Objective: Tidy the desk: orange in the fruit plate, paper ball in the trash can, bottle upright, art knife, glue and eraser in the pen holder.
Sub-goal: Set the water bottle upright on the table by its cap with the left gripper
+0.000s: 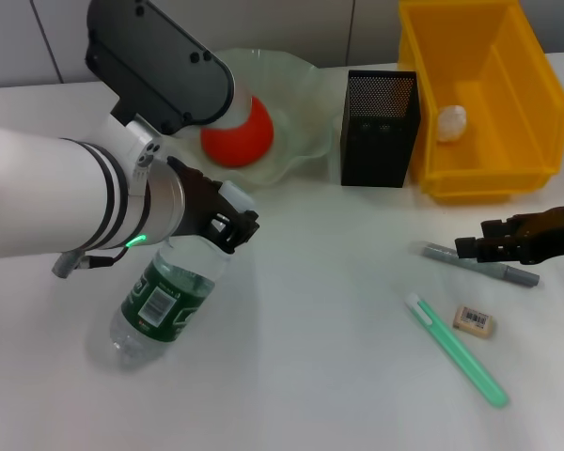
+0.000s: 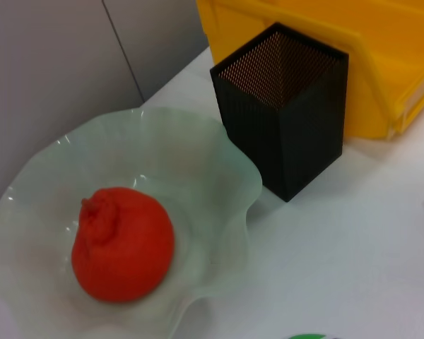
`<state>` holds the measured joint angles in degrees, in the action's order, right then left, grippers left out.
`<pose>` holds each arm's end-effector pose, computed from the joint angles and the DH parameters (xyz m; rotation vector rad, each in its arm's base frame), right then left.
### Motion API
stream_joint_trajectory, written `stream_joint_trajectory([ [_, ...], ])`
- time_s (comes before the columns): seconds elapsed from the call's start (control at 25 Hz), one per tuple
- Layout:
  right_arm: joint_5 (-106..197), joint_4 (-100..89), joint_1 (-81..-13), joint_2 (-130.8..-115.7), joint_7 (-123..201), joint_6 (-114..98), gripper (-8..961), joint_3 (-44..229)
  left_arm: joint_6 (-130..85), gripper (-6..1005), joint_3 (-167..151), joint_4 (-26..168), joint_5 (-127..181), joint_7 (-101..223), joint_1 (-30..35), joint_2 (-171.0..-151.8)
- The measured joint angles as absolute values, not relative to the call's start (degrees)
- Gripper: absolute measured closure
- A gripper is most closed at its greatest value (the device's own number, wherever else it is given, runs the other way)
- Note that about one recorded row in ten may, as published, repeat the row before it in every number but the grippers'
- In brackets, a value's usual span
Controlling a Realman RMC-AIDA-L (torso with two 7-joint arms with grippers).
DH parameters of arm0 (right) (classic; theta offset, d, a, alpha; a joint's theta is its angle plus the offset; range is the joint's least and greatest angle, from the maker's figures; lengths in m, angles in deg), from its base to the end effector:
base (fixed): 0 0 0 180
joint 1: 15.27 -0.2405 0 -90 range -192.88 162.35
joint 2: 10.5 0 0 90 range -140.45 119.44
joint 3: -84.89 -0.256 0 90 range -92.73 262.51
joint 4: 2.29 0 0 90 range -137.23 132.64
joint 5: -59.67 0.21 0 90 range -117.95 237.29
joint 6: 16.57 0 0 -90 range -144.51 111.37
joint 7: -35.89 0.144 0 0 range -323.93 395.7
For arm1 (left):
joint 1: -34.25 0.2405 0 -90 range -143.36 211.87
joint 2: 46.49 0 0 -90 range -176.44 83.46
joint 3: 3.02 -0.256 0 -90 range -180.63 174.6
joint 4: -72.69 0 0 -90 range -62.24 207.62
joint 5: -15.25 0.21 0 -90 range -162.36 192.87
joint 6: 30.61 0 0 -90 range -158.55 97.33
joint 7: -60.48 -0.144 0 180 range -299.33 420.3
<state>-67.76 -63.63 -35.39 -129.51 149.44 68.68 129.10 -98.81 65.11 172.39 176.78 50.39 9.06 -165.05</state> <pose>0.3094 0.3139 0.0540 -2.4417 1.1831 0.2720 -0.1009 0.3183 -0.0469 -2.4527 -0.4968 0.2371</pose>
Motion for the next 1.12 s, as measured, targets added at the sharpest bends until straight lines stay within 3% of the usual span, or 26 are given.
stream_joint_trajectory([
  [1.12, -67.8, -63.4, -35.7, -129.5, 149.4, 68.2, 300, 129.0, -94.3, 556, 66.7, 176.4, 175.9, 50.2, 12.5, -165.07],
])
